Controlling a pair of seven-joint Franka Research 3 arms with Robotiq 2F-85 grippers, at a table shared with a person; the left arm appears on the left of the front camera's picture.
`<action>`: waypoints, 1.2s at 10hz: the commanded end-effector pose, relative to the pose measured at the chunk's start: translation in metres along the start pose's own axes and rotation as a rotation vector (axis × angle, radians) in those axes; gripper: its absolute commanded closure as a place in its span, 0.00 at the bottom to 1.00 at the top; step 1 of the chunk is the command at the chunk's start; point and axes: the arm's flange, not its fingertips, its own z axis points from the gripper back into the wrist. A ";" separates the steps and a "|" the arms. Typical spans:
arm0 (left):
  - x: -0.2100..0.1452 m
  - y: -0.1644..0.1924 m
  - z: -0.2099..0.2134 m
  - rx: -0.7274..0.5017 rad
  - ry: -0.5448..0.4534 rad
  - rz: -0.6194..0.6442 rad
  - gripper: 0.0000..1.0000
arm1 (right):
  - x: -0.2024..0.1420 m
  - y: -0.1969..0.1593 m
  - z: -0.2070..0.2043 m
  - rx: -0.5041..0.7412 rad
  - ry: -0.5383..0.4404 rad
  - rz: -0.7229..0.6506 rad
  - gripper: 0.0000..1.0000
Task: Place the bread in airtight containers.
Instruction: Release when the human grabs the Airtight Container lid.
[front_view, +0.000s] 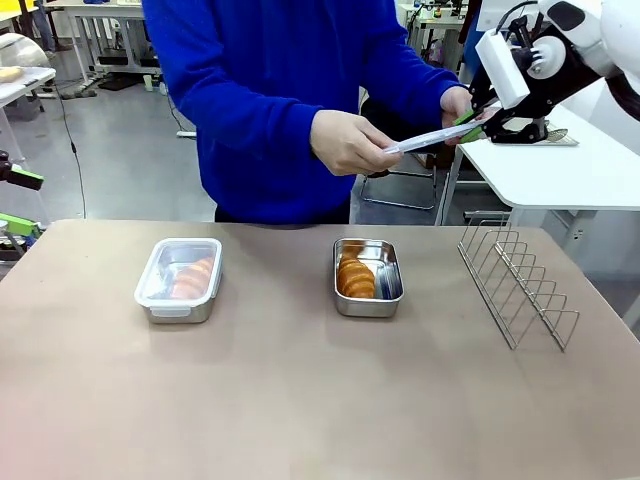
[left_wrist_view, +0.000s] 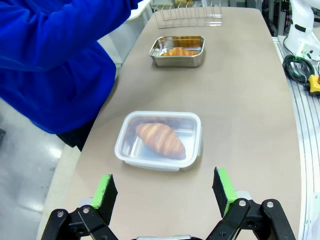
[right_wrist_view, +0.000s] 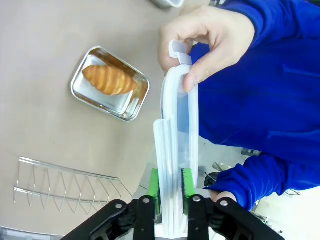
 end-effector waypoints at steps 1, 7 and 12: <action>0.000 -0.002 -0.002 0.014 -0.028 -0.015 0.00 | -0.003 -0.006 0.020 0.001 0.032 -0.151 0.00; 0.000 -0.002 -0.002 0.014 -0.028 -0.015 0.00 | -0.127 0.045 0.101 0.167 -0.183 -0.989 0.00; 0.000 -0.002 -0.002 0.014 -0.028 -0.015 0.00 | -0.206 0.160 0.115 0.085 -0.377 -1.239 0.00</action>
